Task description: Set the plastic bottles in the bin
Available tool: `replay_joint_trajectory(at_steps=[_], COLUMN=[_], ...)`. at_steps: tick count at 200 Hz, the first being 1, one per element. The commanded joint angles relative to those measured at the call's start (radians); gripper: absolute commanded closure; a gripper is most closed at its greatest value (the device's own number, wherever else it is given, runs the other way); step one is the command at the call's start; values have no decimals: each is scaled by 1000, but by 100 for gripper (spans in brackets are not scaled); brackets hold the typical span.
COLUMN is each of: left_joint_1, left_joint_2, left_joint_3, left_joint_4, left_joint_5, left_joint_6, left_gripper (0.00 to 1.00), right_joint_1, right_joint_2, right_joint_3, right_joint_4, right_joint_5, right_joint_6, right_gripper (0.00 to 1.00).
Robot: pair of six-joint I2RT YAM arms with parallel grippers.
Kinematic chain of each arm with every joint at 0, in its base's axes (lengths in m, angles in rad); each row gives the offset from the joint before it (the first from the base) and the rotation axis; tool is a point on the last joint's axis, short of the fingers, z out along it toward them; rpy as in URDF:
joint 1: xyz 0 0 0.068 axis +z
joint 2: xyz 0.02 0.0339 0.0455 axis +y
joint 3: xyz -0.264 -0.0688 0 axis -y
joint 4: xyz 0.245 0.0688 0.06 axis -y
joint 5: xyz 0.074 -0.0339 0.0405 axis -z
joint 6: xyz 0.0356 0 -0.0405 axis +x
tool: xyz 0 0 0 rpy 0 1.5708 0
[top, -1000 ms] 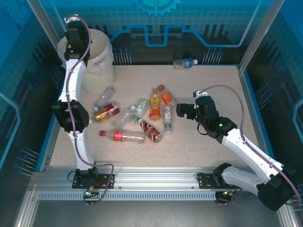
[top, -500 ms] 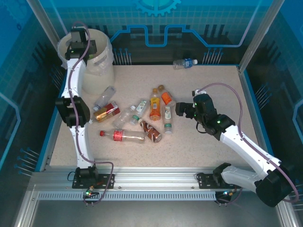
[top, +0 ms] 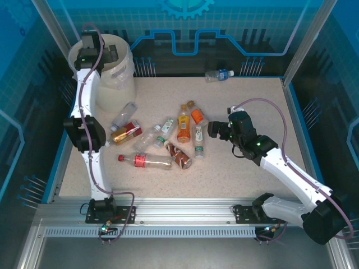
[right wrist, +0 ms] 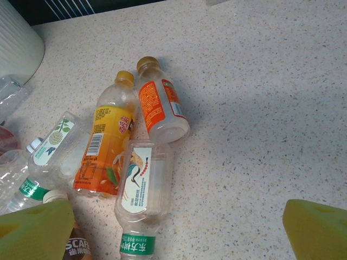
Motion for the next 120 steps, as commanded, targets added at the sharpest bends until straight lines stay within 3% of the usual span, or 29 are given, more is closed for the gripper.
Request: replay_joint_trajectory(at_steps=[1,46,120], left_joint_1=[-13,-16,-36], left_joint_2=[-153,-344,-734], left_joint_3=[-85,-288,-747], left_joint_4=[26,125,173], left_joint_5=[44,64,41], left_joint_6=[-80,-116,-296], left_gripper=[1,1,1], right_joint_1=[-11,-13,-12], right_joint_2=[-15,-45,-111], right_joint_3=[-25,-52,-111], right_joint_4=[32,40,140], right_joint_5=[56,105,40], right_joint_6=[27,44,-16], right_gripper=[0,0,0])
